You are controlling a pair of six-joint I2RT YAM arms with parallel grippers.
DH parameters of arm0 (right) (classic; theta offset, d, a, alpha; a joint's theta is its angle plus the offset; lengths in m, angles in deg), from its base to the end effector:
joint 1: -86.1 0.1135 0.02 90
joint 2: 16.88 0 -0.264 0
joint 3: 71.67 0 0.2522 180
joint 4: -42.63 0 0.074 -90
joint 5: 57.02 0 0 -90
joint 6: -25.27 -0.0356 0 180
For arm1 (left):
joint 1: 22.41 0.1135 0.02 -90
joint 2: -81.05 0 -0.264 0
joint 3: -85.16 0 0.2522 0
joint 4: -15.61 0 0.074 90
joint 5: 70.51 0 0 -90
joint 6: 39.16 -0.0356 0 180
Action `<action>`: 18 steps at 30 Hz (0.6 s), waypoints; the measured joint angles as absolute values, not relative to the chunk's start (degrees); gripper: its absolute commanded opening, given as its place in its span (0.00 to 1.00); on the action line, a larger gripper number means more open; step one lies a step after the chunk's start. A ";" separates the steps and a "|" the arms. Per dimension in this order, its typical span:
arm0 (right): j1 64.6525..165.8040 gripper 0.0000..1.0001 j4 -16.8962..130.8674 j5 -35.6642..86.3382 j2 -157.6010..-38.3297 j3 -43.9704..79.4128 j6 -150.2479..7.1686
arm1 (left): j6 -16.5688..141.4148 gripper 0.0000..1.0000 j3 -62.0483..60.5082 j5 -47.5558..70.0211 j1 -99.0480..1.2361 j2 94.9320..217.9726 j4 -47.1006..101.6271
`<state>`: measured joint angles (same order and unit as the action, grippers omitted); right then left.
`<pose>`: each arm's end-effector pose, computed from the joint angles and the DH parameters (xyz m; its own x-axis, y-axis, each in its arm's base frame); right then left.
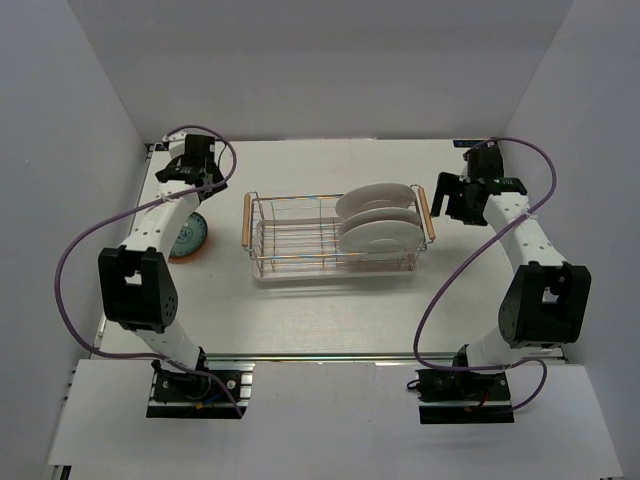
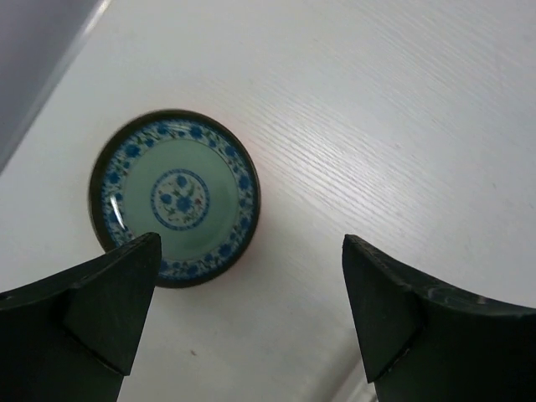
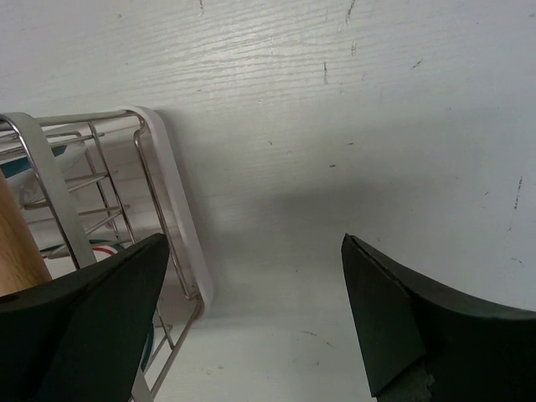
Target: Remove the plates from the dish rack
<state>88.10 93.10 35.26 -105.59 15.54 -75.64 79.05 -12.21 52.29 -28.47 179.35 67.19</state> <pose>0.3335 0.0102 0.2845 -0.7749 0.1622 -0.6109 0.1388 0.9866 0.0858 0.3735 -0.0203 0.2882 -0.5823 -0.3378 -0.7395 -0.5837 0.8069 0.0911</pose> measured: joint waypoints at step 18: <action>89.87 0.89 92.38 41.34 -99.65 11.25 -77.76 | 71.14 0.98 -2.90 32.20 -30.68 177.25 57.99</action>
<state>89.87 92.38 41.34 -99.65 11.25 -77.76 71.14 -2.90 32.20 -30.68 177.25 57.99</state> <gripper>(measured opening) 0.889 0.978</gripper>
